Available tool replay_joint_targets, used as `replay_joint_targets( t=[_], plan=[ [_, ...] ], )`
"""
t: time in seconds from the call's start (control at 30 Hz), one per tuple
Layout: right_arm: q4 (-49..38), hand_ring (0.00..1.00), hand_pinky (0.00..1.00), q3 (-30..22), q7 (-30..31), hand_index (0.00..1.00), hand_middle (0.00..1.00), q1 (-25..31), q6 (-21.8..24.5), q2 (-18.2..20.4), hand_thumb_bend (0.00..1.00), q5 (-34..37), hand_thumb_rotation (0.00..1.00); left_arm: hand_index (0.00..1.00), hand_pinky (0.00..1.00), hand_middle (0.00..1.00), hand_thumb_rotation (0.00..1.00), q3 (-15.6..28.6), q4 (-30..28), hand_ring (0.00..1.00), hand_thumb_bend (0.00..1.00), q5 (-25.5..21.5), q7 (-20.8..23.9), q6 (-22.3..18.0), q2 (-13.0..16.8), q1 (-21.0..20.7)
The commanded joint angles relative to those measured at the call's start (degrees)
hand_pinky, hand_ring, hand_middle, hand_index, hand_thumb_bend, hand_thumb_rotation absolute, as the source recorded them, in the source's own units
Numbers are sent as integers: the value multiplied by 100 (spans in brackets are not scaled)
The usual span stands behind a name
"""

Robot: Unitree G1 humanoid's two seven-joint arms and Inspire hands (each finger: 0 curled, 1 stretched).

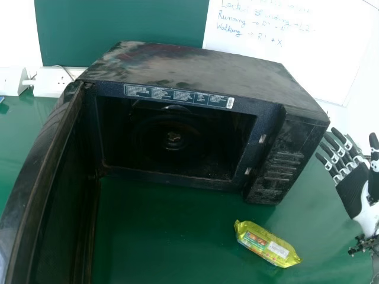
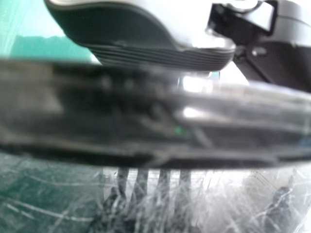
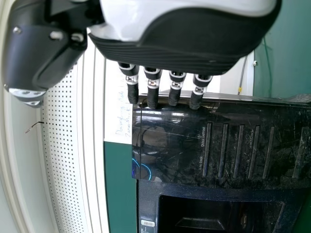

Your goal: Put biscuit inside oven

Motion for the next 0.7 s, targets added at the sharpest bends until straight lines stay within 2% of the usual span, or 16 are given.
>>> replay_joint_targets(
  t=[0.0,0.2,0.27,0.3,0.37,0.43,0.47,0.5,0.53,0.57,0.6,0.63,0.67],
  plan=[
    [-3,100,100,13,3,100,100,-3,-12,23,89,34,100,88,85,92,100,25,-29,91,78,-8,-2,-22,12,6],
    [-2,100,100,13,85,100,100,-20,-30,-24,89,46,100,89,86,92,100,40,-34,92,77,-36,-38,2,72,20],
    [-14,100,100,34,182,100,100,28,-258,-33,89,-108,100,89,84,91,100,48,-16,91,76,-24,-32,-18,66,14],
    [-107,100,100,47,182,100,100,106,-400,-36,89,-254,100,89,82,92,100,49,-25,90,75,-23,-25,-10,68,24],
    [-246,100,100,138,394,100,100,288,-974,-158,89,-737,100,91,80,91,100,49,-71,90,81,-36,-2,47,82,71],
    [-433,100,100,179,510,100,100,497,-1436,-271,89,-1182,100,89,80,90,98,51,-67,88,94,-47,-3,39,81,78],
    [-491,100,100,200,662,100,100,590,-1690,-356,89,-1355,100,88,79,89,96,51,-70,87,97,-40,3,32,72,83],
    [-491,100,100,205,797,100,100,619,-2074,-324,89,-1466,100,89,81,90,97,59,-31,88,97,-26,-6,-16,61,46],
    [-502,100,100,225,914,100,100,649,-2382,-323,89,-1568,100,87,76,87,93,53,-13,84,88,-41,-13,-24,56,38],
    [-579,100,100,249,940,100,100,698,-2624,-349,89,-1741,100,87,75,86,91,51,-21,82,85,-34,-5,-13,54,43],
    [-684,100,100,262,940,100,100,786,-2700,-426,90,-1911,100,86,72,85,91,37,-48,81,85,-49,4,14,55,60],
    [-774,100,100,272,974,100,100,855,-2731,-503,90,-1988,99,86,72,85,91,25,-70,81,91,-49,20,34,47,68],
    [-887,100,100,266,938,100,100,933,-2761,-570,90,-2143,99,86,71,85,88,28,-61,81,92,-45,17,27,48,59]
  ],
)
